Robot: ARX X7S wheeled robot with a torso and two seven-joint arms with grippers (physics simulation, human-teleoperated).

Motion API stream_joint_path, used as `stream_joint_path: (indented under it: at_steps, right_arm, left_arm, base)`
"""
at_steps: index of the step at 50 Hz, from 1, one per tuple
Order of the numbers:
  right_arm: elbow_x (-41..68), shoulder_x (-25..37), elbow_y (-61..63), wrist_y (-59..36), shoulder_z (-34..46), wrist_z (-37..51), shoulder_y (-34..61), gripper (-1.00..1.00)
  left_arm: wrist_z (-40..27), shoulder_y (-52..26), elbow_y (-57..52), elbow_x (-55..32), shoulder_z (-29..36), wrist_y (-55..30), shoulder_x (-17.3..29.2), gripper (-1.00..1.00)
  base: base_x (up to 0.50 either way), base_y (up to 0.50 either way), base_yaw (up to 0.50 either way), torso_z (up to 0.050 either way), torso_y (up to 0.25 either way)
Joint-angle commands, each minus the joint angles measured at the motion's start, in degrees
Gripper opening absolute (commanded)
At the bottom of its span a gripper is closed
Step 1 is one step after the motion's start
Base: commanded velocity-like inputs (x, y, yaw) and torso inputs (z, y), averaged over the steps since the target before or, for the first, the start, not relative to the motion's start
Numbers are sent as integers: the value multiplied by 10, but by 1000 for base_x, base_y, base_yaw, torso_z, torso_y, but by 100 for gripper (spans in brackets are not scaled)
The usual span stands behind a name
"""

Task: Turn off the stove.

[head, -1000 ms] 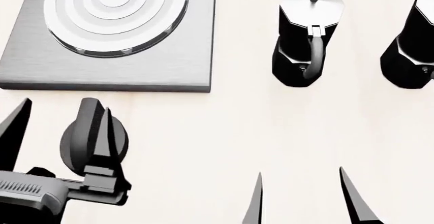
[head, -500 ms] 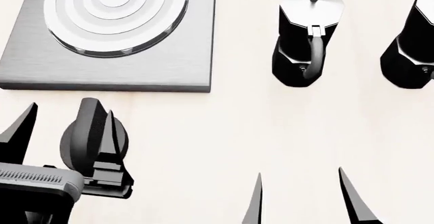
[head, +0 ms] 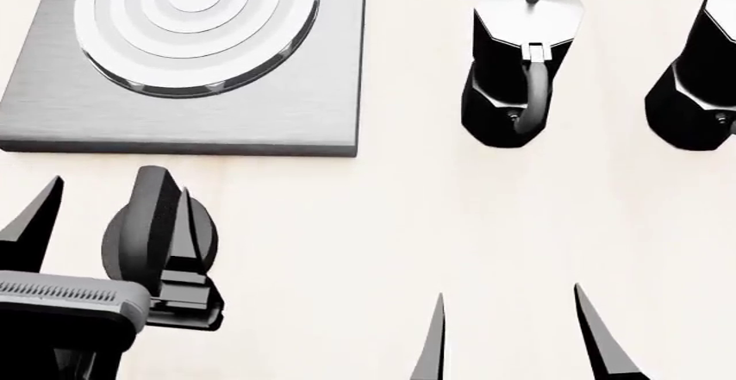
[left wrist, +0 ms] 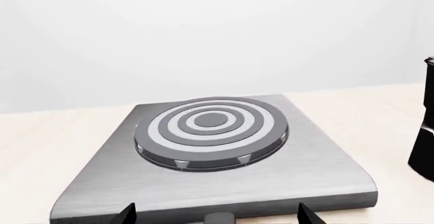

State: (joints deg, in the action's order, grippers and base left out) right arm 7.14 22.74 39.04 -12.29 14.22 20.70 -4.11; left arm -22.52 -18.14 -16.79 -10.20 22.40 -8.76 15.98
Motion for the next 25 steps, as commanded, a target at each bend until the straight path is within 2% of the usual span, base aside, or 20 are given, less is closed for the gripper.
stream_joint_path:
  at_steps: [1,25]
  right_arm:
    - [-8,-10,-4,6,-14,-13,-1,100]
    - [-6,-7,-5,7,-11,-10,0,100]
  left_arm:
    - [14,-1,9,6,-14,5,-11,100]
    - [7,-4,31,4,-14,18,-9,100]
  base:
    - [0,0,0,0,0]
    - [0,0,0,0,0]
